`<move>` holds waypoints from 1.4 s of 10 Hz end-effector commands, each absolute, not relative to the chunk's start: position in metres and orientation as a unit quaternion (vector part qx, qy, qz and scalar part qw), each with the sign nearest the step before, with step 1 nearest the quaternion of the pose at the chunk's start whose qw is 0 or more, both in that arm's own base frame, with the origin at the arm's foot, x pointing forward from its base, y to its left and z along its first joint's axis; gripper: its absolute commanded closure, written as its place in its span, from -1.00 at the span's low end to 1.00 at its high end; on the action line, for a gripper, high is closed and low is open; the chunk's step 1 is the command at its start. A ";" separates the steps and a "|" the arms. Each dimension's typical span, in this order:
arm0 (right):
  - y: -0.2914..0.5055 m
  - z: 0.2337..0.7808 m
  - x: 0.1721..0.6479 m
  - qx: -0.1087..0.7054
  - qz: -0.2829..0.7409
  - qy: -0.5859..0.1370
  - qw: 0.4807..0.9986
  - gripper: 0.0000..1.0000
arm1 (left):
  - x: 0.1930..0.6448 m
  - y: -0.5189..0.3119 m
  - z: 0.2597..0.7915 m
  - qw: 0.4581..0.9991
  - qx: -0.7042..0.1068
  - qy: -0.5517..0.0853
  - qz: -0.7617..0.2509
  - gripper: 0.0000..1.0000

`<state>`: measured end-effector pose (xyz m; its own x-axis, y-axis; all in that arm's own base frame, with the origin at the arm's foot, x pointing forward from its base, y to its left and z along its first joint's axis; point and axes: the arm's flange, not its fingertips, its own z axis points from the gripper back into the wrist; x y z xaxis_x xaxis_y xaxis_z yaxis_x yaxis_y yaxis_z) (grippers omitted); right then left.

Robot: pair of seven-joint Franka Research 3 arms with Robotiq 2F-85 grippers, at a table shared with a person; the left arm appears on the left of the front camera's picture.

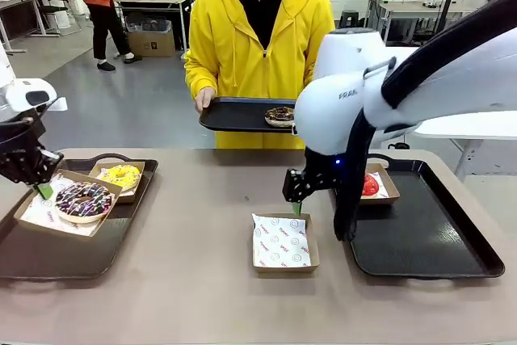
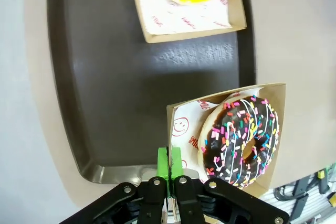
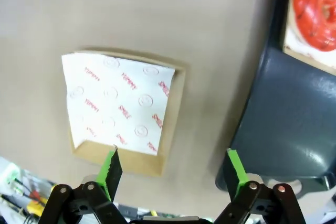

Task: Individually package the donuts and arrange them on the tray.
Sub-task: Place the picked Paper togo box on the Handle tray while simultaneously picking up another Paper togo box from the table with the other hand.

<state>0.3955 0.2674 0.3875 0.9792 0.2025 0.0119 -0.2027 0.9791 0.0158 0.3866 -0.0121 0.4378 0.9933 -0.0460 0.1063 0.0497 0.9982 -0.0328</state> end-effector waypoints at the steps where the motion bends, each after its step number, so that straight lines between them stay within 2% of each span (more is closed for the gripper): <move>1: 0.280 0.366 0.412 0.002 0.082 -0.017 0.996 -1.00 | 0.384 0.008 0.425 0.996 -0.007 -0.087 -0.027 0.97; 5: 0.291 0.335 0.404 -0.020 0.040 -0.021 0.999 -1.00 | 0.389 0.039 0.407 0.996 -0.022 -0.091 0.005 0.97; 7: 0.291 0.338 0.391 -0.010 0.004 -0.033 0.999 -1.00 | 0.390 0.041 0.412 0.996 -0.032 -0.069 0.043 0.97; 8: 0.285 0.338 0.404 -0.006 0.050 -0.007 0.999 -1.00 | 0.393 0.038 0.413 0.996 -0.021 -0.082 0.016 0.97; 14: 0.280 0.329 0.400 0.012 0.017 0.001 1.000 -1.00 | 0.393 0.039 0.405 0.996 -0.018 -0.085 0.013 0.97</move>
